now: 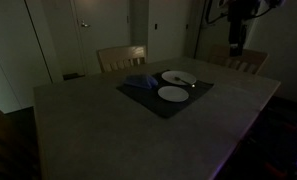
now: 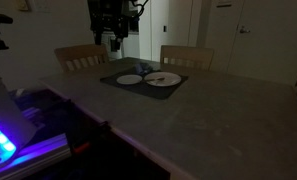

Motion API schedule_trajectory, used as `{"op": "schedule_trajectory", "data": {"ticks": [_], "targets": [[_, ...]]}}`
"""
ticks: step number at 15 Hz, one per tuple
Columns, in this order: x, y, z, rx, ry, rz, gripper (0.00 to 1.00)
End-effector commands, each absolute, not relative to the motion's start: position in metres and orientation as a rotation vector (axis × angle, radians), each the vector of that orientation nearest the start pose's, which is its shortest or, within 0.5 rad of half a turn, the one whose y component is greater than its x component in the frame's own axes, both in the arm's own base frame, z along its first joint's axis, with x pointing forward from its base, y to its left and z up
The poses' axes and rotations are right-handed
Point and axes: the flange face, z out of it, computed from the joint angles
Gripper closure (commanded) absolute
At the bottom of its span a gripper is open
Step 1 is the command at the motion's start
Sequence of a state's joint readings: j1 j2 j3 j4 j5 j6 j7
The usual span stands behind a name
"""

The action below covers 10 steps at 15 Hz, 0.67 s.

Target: Pick the spoon and put it on the table mat

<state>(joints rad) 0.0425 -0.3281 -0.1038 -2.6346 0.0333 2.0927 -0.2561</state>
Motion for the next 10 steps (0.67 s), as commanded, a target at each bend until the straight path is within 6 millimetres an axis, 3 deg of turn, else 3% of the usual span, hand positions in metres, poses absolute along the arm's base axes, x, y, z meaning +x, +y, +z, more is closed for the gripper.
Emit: {"op": "schedule_trajectory", "data": {"ticks": [1,10], "targets": [[0.405,-0.014,0.32,-3.041,-0.23,0.258,0.0],[0.44,-0.005,0.27,-3.113,-0.062,0.014,0.0]]}}
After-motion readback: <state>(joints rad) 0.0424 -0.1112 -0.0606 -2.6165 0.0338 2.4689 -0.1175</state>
